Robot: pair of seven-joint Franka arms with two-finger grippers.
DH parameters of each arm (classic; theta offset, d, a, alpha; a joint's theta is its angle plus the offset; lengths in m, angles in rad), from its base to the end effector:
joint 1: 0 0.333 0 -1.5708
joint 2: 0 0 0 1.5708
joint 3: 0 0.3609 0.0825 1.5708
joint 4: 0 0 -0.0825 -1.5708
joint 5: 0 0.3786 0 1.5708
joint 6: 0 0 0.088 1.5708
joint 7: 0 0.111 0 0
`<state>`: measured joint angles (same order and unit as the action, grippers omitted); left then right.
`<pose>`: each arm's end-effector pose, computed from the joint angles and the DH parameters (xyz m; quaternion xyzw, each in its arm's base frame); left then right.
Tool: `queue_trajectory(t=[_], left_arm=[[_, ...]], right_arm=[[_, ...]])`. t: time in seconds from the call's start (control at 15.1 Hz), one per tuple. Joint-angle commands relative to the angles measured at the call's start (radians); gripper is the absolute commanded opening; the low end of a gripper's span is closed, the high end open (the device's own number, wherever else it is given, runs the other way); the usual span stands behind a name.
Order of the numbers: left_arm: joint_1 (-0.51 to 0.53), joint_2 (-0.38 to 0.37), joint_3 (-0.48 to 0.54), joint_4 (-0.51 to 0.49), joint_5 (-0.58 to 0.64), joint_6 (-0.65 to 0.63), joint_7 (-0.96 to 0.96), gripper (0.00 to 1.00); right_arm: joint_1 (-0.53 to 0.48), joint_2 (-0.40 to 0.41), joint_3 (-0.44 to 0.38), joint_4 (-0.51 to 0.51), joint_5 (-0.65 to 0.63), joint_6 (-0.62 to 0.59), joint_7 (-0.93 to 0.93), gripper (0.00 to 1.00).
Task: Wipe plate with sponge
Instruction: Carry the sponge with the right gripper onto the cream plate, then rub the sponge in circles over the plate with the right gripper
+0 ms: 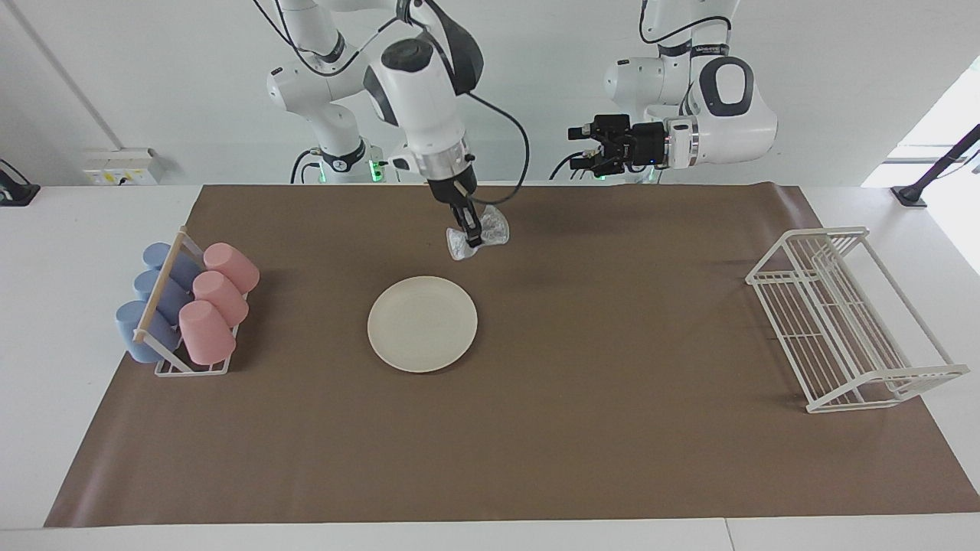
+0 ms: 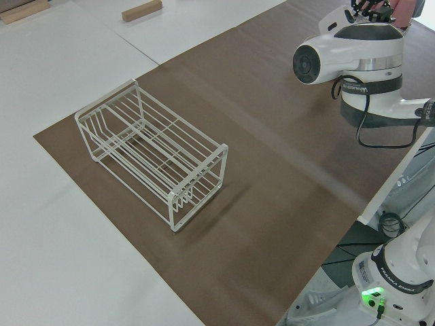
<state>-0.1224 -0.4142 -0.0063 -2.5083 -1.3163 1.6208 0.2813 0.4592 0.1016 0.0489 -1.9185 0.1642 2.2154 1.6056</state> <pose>0.3507 -0.1495 0.5087 0.7890 0.0131 -0.1399 0.5982 0.5250 0.2979 0.5023 -0.8237 0.5540 0.0154 0.1202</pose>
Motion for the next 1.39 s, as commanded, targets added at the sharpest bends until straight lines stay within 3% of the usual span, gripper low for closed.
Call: queue_trajectory(t=[0.0, 0.2, 0.33, 0.59, 1.12, 1.32], left_arm=[[0.016, -0.006, -0.004, 0.032, 0.151, 0.03, -0.066, 1.0], [0.041, -0.005, -0.004, 0.045, 0.279, 0.031, -0.085, 1.0], [0.047, -0.005, -0.004, 0.046, 0.394, 0.031, -0.099, 1.0], [0.046, 0.003, -0.009, 0.052, 0.501, 0.132, -0.154, 1.0], [0.044, 0.072, -0.011, 0.143, 0.932, 0.201, -0.157, 1.0], [0.036, 0.075, -0.011, 0.14, 1.043, 0.251, -0.2, 1.0]], right_arm=[[-0.092, 0.046, 0.012, -0.046, -0.012, 0.105, -0.166, 0.0], [-0.091, 0.065, 0.012, -0.18, -0.012, 0.277, -0.177, 0.0], [-0.065, 0.111, 0.014, -0.191, -0.011, 0.328, -0.171, 0.0], [-0.062, 0.159, 0.014, -0.191, -0.011, 0.352, -0.18, 0.0], [-0.195, 0.196, 0.012, -0.217, -0.011, 0.388, -0.491, 0.0], [-0.197, 0.198, 0.012, -0.217, -0.011, 0.391, -0.51, 0.0]])
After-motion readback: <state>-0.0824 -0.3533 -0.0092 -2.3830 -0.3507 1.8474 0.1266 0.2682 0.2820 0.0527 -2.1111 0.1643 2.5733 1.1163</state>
